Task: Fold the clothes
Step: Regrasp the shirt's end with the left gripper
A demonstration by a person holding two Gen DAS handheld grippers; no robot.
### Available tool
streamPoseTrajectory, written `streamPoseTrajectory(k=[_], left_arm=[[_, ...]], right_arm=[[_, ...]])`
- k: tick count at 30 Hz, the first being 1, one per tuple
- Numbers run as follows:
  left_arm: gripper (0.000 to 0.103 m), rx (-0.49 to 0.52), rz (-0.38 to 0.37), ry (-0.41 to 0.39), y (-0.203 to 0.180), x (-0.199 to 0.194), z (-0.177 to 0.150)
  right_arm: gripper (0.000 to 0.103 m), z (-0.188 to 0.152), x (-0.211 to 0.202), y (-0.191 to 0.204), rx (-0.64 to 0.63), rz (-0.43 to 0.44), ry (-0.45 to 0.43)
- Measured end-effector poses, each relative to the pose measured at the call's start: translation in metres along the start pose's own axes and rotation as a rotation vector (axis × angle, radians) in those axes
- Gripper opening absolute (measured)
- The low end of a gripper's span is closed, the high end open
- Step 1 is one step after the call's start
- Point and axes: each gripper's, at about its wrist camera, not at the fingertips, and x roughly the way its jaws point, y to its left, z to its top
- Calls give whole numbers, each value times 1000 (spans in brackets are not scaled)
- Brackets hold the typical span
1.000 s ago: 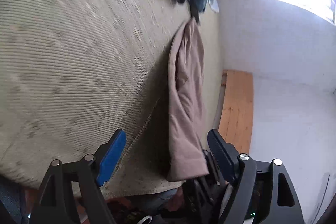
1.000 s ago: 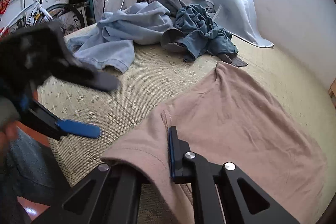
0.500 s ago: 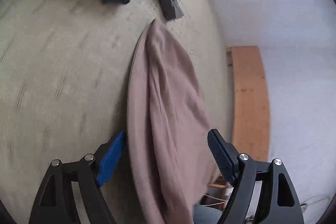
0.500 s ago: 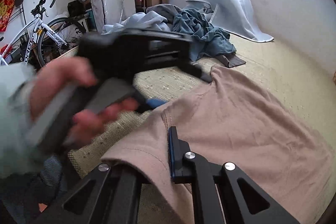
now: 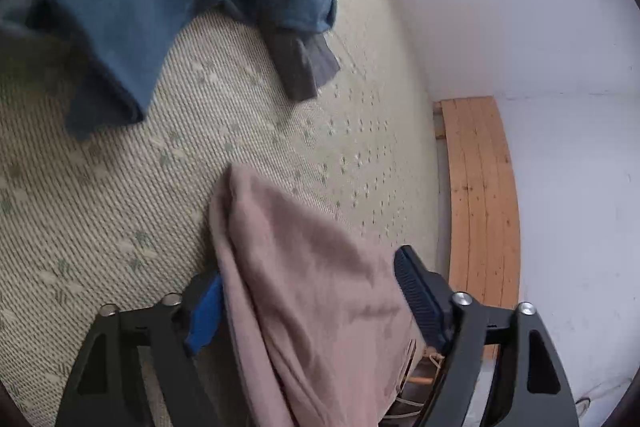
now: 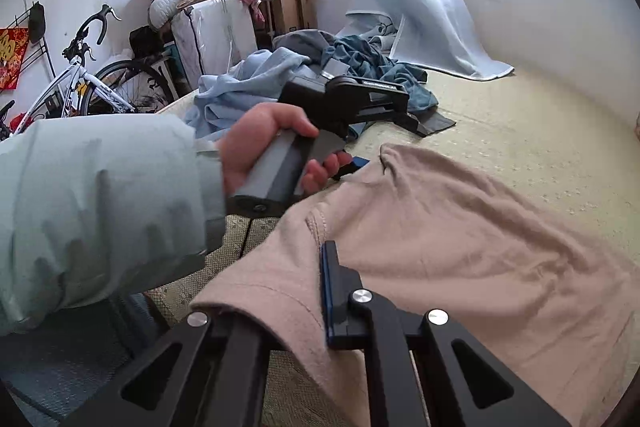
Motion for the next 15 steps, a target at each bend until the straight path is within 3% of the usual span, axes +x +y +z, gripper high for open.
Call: streamPoseTrajectory(k=[2, 5, 8, 15], left_arm=[[38, 2, 33, -9, -1, -1, 2], [14, 10, 78, -6, -2, 0, 3], [6, -6, 81, -23, 1, -2, 1], [4, 15, 42, -121, -12, -57, -13]], right_arm=[[4, -1, -4, 0, -4, -2, -1], [4, -2, -11, -2, -6, -2, -6], [4, -3, -15, -1, -17, -8, -5], [4, -6, -27, 1, -28, 3, -4]])
